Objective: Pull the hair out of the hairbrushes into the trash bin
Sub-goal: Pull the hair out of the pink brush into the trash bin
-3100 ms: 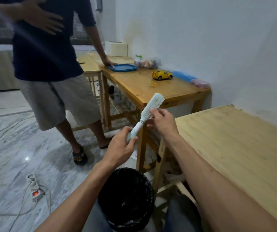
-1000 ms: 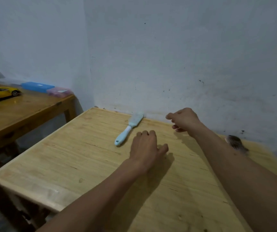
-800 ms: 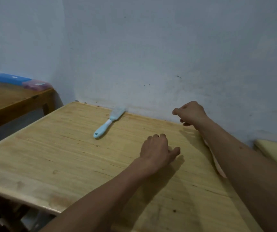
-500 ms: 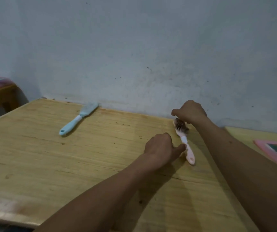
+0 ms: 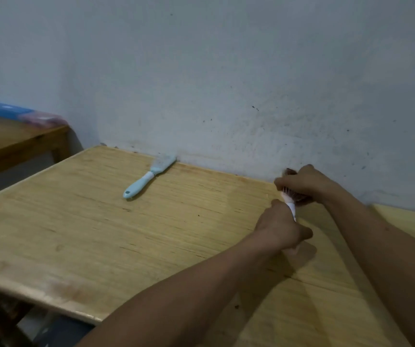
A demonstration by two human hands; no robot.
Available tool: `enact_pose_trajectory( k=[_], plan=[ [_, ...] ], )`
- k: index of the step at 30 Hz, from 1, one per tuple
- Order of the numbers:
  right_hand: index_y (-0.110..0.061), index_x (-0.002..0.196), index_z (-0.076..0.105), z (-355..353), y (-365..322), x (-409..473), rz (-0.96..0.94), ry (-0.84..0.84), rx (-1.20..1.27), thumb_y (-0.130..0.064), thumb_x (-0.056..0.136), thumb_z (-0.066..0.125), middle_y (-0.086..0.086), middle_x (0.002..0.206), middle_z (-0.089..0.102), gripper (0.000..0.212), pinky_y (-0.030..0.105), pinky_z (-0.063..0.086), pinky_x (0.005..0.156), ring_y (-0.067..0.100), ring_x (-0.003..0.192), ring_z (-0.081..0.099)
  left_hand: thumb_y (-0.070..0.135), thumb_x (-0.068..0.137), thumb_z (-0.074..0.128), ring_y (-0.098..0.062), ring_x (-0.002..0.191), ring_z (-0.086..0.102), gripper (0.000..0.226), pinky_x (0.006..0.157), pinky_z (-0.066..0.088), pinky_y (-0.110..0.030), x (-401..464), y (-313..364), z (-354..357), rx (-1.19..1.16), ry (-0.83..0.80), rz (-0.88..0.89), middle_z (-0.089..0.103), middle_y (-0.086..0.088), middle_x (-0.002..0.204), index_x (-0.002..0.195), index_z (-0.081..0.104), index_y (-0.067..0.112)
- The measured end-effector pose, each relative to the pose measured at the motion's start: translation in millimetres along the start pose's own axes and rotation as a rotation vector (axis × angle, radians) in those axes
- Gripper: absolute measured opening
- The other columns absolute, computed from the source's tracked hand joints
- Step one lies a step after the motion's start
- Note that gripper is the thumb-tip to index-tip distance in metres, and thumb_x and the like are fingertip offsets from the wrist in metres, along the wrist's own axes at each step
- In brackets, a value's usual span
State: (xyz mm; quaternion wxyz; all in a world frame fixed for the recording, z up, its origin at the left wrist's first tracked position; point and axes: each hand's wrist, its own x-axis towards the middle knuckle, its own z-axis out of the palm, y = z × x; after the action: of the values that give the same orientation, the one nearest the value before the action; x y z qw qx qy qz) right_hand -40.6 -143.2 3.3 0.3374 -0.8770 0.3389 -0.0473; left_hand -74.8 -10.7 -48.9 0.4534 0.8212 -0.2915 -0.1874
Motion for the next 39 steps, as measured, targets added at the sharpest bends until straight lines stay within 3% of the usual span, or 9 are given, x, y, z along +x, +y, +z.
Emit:
enact_pose_trajectory(
  k=[3,6,11,17,20,24,29,34,39],
  plan=[
    [0.001,0.116,0.055,6,-36,-20,-0.03,-0.07,0.089,-0.015,0.081,0.075,0.018,0.077,0.066,0.043,0.028,0.057,0.044,0.023,0.055,0.065,0.023,0.09,0.068,-0.018,0.067,0.061,0.053,0.053,0.054,-0.027,-8,-11,-24,-0.299,0.043,-0.113,0.063,-0.011,0.098,0.132,0.04,0.006],
    [-0.006,0.142,0.029,23,-75,-43,-0.086,-0.145,0.114,-0.018,0.082,0.076,0.021,0.094,0.068,0.077,0.031,0.06,0.047,0.027,0.061,0.072,0.021,0.09,0.066,-0.02,0.063,0.061,0.045,0.058,0.055,-0.034,-21,-26,-57,-0.492,0.11,-0.173,0.063,-0.015,0.101,0.128,0.046,0.004],
    [-0.007,0.136,0.036,58,-136,-83,-0.205,-0.264,0.099,-0.035,0.077,0.087,0.015,0.119,0.058,0.083,0.033,0.065,0.059,0.027,0.066,0.078,0.027,0.094,0.066,-0.02,0.055,0.054,0.022,0.052,0.046,-0.03,-69,-61,-129,-0.528,0.282,-0.149,0.062,-0.012,0.091,0.102,0.053,0.011],
    [-0.008,0.137,0.056,106,-202,-129,-0.384,-0.442,-0.033,-0.074,0.083,0.064,0.013,0.126,0.059,0.086,0.033,0.064,0.058,0.026,0.082,0.076,0.044,0.093,0.065,-0.02,0.048,0.047,0.045,0.045,0.038,-0.027,-141,-108,-201,-0.51,0.481,-0.188,0.056,-0.011,0.08,0.11,0.057,0.003],
    [-0.005,0.134,0.055,135,-229,-150,-0.469,-0.479,0.061,-0.061,0.101,0.045,0.014,0.117,0.066,0.066,0.036,0.065,0.062,0.027,0.08,0.073,0.054,0.09,0.064,-0.021,0.048,0.044,0.047,0.044,0.035,-0.026,-183,-133,-228,-0.474,0.606,-0.212,0.054,-0.011,0.077,0.105,0.059,0.009],
    [0.001,0.121,0.064,179,-261,-179,-0.604,-0.576,0.08,-0.033,0.104,0.055,0.018,0.11,0.071,0.039,0.039,0.066,0.072,0.027,0.076,0.072,0.06,0.089,0.062,-0.02,0.045,0.046,0.047,0.043,0.036,-0.026,-238,-166,-256,-0.399,0.741,-0.25,0.054,-0.008,0.07,0.1,0.062,0.014],
    [0.005,0.1,0.072,242,-292,-227,-0.735,-0.756,0.152,-0.02,0.098,0.07,0.016,0.09,0.072,0.025,0.032,0.066,0.066,0.023,0.073,0.071,0.071,0.084,0.055,-0.021,0.05,0.057,0.055,0.049,0.042,-0.034,-309,-204,-279,-0.232,0.949,-0.352,0.065,-0.004,0.068,0.091,0.069,0.018],
    [0.007,0.098,0.076,311,-308,-287,-0.79,-0.93,0.233,-0.015,0.093,0.075,0.018,0.081,0.074,0.022,0.026,0.065,0.065,0.019,0.067,0.072,0.077,0.078,0.054,-0.026,0.05,0.058,0.063,0.048,0.044,-0.034,-382,-241,-290,-0.06,1.108,-0.515,0.053,0.006,0.053,0.077,0.064,0.015],
    [0.016,0.098,0.073,377,-300,-348,-0.742,-1.005,0.329,0.001,0.089,0.075,0.02,0.074,0.068,0.017,0.022,0.061,0.057,0.02,0.059,0.065,0.078,0.076,0.052,-0.023,0.044,0.052,0.068,0.043,0.039,-0.033,-442,-271,-282,-0.033,1.208,-0.632,0.051,0.002,0.053,0.088,0.073,0.014]
  ],
)
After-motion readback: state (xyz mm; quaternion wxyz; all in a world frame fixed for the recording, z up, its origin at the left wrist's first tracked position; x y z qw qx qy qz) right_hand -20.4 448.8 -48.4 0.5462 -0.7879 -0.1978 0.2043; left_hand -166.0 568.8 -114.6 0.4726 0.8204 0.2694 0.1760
